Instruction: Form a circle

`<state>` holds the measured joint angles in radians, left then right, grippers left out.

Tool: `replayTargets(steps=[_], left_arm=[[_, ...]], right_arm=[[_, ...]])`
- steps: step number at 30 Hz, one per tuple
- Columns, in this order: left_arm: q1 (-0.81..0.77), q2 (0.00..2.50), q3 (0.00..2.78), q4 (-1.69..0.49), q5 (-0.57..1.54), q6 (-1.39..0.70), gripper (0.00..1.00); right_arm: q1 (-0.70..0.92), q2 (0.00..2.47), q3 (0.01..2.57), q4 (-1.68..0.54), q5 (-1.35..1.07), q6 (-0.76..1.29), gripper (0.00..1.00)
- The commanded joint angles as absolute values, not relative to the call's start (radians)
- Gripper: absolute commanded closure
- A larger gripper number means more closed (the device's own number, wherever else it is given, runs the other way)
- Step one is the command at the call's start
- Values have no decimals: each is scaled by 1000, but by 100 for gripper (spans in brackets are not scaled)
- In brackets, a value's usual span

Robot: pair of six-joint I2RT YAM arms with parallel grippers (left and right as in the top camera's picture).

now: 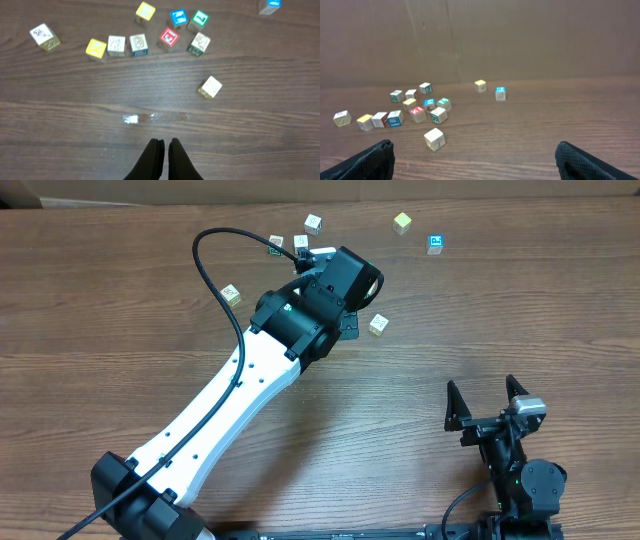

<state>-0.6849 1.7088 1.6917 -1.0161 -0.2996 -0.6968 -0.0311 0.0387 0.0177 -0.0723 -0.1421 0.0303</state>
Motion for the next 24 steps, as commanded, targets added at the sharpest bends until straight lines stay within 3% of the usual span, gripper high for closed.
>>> replayTargets(steps=[1,24], left_arm=[[-677,1717,1718,-995,-326,-672,96],[-673,1717,1718,-917,-496,-598,96]], right_arm=[[-26,56,8,-70,-144,36,0],[-26,56,8,-70,-144,37,0]])
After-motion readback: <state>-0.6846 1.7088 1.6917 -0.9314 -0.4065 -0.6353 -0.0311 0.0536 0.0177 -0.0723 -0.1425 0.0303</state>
